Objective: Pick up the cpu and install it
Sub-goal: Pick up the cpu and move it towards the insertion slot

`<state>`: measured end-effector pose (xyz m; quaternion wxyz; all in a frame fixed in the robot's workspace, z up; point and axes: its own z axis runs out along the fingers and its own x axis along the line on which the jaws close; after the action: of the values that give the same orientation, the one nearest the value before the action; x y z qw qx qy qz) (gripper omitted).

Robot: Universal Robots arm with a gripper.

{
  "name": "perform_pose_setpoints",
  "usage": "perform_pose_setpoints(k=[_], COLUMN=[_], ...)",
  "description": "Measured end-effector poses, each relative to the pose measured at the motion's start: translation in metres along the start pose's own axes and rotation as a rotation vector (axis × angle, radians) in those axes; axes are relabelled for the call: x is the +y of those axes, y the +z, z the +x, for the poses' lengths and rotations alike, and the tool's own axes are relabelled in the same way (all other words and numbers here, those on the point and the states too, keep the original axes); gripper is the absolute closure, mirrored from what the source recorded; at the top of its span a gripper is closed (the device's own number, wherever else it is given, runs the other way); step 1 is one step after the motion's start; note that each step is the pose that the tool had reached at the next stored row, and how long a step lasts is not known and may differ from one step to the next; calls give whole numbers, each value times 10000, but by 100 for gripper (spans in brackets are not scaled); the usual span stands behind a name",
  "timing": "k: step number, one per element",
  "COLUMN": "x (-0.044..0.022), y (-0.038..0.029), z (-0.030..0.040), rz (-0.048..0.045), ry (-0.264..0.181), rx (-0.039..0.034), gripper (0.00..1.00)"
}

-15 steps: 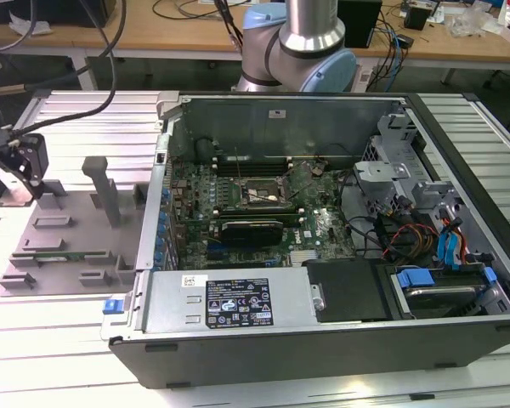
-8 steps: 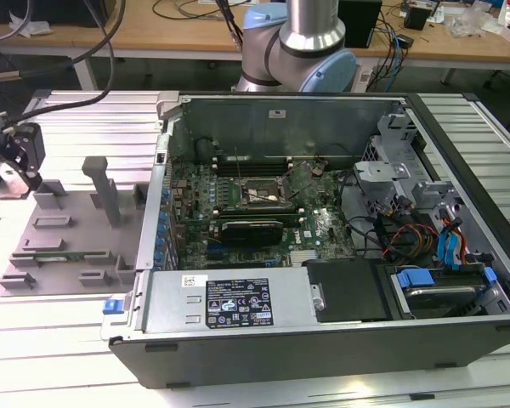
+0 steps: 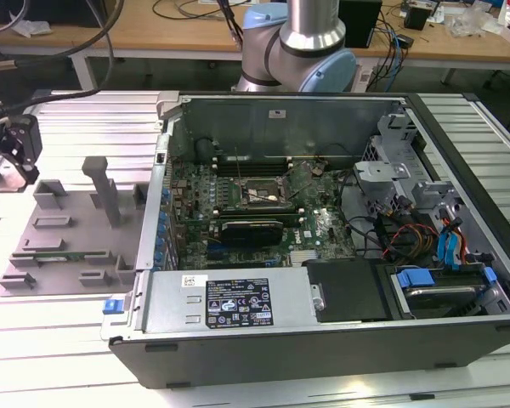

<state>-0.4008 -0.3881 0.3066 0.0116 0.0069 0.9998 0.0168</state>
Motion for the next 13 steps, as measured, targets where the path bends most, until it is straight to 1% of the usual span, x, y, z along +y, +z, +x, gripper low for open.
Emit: perform_pose_setpoints(k=[6, 7, 8, 12, 13], x=[5, 7, 13, 29, 34], y=[-57, -86, -139, -260, -303], z=[-1, -2, -3, -5, -7], rz=[1, 1, 1, 1, 1], ry=[0, 0, 1, 0, 0], rx=[2, 2, 2, 1, 2], gripper=[45, 45, 45, 45, 45])
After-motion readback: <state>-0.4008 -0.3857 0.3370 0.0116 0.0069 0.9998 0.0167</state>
